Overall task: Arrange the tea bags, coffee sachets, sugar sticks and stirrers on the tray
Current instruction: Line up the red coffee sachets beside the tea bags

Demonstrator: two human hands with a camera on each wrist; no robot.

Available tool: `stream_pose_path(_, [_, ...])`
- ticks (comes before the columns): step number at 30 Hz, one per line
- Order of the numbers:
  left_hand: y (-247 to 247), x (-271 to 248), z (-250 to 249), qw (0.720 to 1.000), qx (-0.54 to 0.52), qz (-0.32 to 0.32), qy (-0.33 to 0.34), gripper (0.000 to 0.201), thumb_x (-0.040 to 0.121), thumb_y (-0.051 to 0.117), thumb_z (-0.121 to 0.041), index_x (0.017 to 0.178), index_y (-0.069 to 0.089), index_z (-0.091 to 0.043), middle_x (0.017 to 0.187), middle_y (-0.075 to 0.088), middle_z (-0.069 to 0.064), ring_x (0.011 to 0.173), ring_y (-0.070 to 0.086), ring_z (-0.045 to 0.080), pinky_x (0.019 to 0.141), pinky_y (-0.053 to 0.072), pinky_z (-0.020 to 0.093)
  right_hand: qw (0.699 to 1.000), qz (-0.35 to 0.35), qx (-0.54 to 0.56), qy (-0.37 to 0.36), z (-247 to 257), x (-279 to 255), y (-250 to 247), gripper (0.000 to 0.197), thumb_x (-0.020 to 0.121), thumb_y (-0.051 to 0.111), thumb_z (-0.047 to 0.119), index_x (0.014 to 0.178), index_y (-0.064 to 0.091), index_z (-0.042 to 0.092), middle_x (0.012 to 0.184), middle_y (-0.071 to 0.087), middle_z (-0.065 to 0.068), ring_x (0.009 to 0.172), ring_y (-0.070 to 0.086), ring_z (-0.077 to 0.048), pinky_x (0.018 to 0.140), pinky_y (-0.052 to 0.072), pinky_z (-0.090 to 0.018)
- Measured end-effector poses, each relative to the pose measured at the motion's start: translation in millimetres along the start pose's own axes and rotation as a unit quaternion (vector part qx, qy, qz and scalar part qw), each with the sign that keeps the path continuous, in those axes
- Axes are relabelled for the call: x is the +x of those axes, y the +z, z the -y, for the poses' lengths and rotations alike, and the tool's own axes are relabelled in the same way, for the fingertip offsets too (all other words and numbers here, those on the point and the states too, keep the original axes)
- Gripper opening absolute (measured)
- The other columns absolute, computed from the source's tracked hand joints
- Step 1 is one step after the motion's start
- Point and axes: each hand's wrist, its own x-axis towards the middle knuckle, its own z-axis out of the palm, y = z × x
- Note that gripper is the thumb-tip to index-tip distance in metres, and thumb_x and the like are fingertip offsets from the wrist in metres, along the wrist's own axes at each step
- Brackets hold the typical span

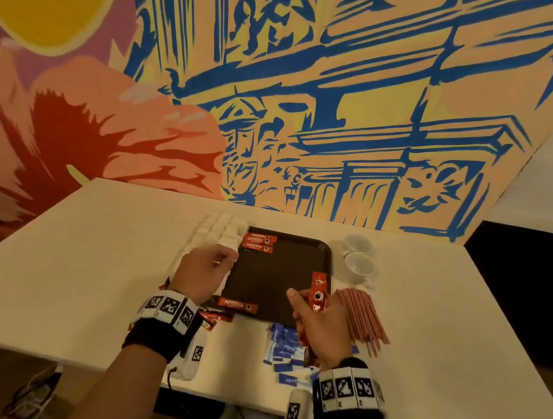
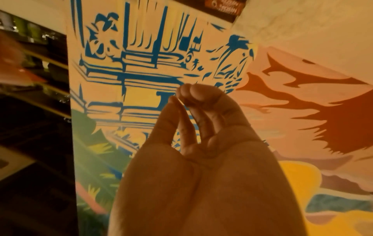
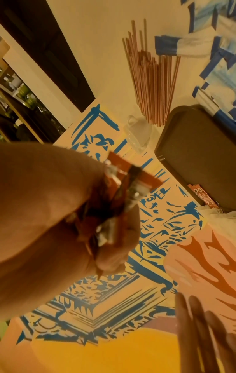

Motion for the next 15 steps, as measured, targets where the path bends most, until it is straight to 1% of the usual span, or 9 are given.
stream_pose_path(2, [-2.8, -15.4, -12.4, 0.999, -0.028, 0.044, 0.008, 0.012, 0.094, 0.066, -0.023, 0.095, 0.075, -0.031, 0.094, 0.073, -0.013, 0.087, 0.067, 0.008, 0.079, 0.053, 0.029, 1.0, 0.01, -0.01, -0.016, -0.2, -4.2, 1.2, 0.024, 0.09, 0.075, 0.031, 0.096, 0.068, 0.009, 0.069, 0.065, -0.002, 0.052, 0.056, -0.008, 0.051, 0.044, -0.022])
stream_pose_path(3, [-2.5, -23.6, -17.7, 0.997, -0.04, 0.068, 0.012, 0.011, 0.093, 0.067, -0.024, 0.096, 0.075, -0.032, 0.095, 0.073, -0.012, 0.087, 0.068, 0.007, 0.078, 0.053, 0.027, 1.0, 0.014, -0.009, -0.019, 1.6, -7.3, 1.1, 0.025, 0.09, 0.074, 0.032, 0.097, 0.068, 0.01, 0.07, 0.066, -0.002, 0.053, 0.057, -0.008, 0.052, 0.045, -0.023])
stream_pose_path(5, [0.8, -40.2, -30.2, 0.992, -0.062, 0.108, 0.022, 0.011, 0.093, 0.069, -0.025, 0.1, 0.075, -0.031, 0.096, 0.073, -0.009, 0.087, 0.068, 0.008, 0.077, 0.054, 0.025, 1.0, 0.01, 0.009, -0.02, 4.3, -11.9, -1.1, 0.026, 0.092, 0.072, 0.036, 0.096, 0.068, 0.01, 0.07, 0.066, -0.003, 0.054, 0.058, -0.012, 0.051, 0.046, -0.025])
stream_pose_path(7, [7.1, -55.1, -42.7, 0.985, -0.089, 0.147, 0.034, 0.013, 0.091, 0.072, -0.024, 0.103, 0.075, -0.028, 0.095, 0.073, -0.005, 0.088, 0.069, 0.01, 0.075, 0.055, 0.025, 0.999, -0.008, 0.036, -0.013, 5.5, -14.9, -4.7, 0.029, 0.092, 0.07, 0.042, 0.089, 0.068, 0.013, 0.07, 0.065, -0.004, 0.055, 0.058, -0.016, 0.052, 0.048, -0.03])
stream_pose_path(8, [11.1, -61.6, -48.8, 0.979, -0.098, 0.173, 0.039, 0.015, 0.089, 0.074, -0.024, 0.104, 0.074, -0.027, 0.094, 0.074, -0.004, 0.088, 0.069, 0.01, 0.072, 0.053, 0.021, 0.998, -0.013, 0.055, -0.011, 5.7, -16.0, -6.4, 0.028, 0.092, 0.069, 0.045, 0.085, 0.068, 0.017, 0.07, 0.065, -0.005, 0.056, 0.058, -0.018, 0.054, 0.047, -0.032])
stream_pose_path(10, [19.3, -71.3, -58.4, 0.969, -0.094, 0.223, 0.048, 0.018, 0.087, 0.077, -0.027, 0.104, 0.074, -0.025, 0.092, 0.074, -0.005, 0.084, 0.068, 0.006, 0.068, 0.047, 0.014, 0.997, -0.021, 0.068, -0.015, 6.4, -17.0, -8.6, 0.029, 0.093, 0.067, 0.049, 0.074, 0.068, 0.028, 0.07, 0.063, -0.005, 0.06, 0.057, -0.02, 0.059, 0.047, -0.036])
stream_pose_path(11, [23.0, -75.1, -62.2, 0.964, -0.085, 0.244, 0.055, 0.019, 0.085, 0.078, -0.03, 0.103, 0.074, -0.024, 0.092, 0.074, -0.005, 0.083, 0.068, 0.004, 0.069, 0.047, 0.013, 0.998, -0.024, 0.06, -0.02, 7.6, -18.9, -8.8, 0.032, 0.094, 0.065, 0.051, 0.07, 0.068, 0.03, 0.07, 0.063, -0.004, 0.062, 0.057, -0.021, 0.062, 0.048, -0.038])
stream_pose_path(13, [29.5, -80.0, -66.8, 0.957, -0.073, 0.272, 0.066, 0.021, 0.082, 0.08, -0.036, 0.099, 0.075, -0.025, 0.092, 0.074, -0.006, 0.085, 0.068, 0.006, 0.073, 0.05, 0.018, 0.997, -0.032, 0.055, -0.035, 12.4, -23.7, -7.2, 0.037, 0.096, 0.062, 0.05, 0.064, 0.067, 0.032, 0.068, 0.063, -0.004, 0.064, 0.059, -0.021, 0.067, 0.051, -0.04])
stream_pose_path(15, [35.0, -83.7, -70.6, 0.956, -0.07, 0.278, 0.07, 0.022, 0.079, 0.082, -0.039, 0.094, 0.074, -0.025, 0.09, 0.074, -0.006, 0.087, 0.069, 0.011, 0.079, 0.055, 0.025, 0.997, -0.041, 0.049, -0.048, 16.4, -26.7, -4.3, 0.039, 0.097, 0.06, 0.05, 0.064, 0.066, 0.03, 0.066, 0.063, -0.003, 0.065, 0.06, -0.019, 0.07, 0.051, -0.041])
